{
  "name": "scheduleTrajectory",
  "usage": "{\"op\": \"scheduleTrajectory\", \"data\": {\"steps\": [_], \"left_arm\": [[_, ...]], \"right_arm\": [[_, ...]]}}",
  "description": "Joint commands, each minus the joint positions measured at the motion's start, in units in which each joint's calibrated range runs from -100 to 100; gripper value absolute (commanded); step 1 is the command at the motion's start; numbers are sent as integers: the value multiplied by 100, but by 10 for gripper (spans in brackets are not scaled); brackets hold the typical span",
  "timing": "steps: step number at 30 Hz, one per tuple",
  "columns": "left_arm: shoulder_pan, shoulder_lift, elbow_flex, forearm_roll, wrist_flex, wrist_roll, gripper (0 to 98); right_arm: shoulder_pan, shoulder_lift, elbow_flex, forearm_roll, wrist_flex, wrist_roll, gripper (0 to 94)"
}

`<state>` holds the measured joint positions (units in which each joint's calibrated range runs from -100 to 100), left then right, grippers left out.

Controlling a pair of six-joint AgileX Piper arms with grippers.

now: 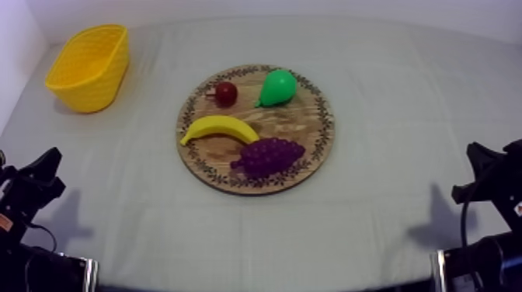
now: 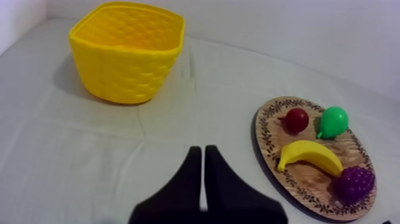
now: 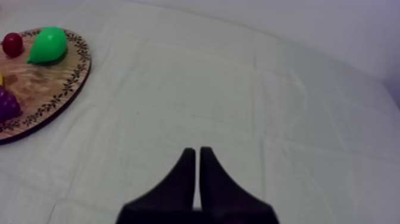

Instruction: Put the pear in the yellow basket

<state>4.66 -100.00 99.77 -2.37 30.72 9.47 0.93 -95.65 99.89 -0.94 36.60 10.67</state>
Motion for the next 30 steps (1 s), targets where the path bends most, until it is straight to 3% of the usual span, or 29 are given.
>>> {"op": "scheduleTrajectory", "data": {"steps": [1, 16, 22, 26, 30], "left_arm": [[1, 0, 0, 0, 0, 3, 0], [8, 0, 0, 0, 0, 4, 0], [278, 0, 0, 45, 13, -40, 2], [667, 70, 0, 277, -92, -186, 1], [994, 590, -27, 793, -397, -441, 0]], "right_arm": [[-1, -2, 0, -1, 1, 1, 4], [-1, -2, 0, -1, 1, 6, 4], [-1, -2, 0, -1, 1, 3, 4], [-1, -2, 0, -1, 1, 4, 4], [-1, -2, 0, -1, 1, 1, 4]]}}
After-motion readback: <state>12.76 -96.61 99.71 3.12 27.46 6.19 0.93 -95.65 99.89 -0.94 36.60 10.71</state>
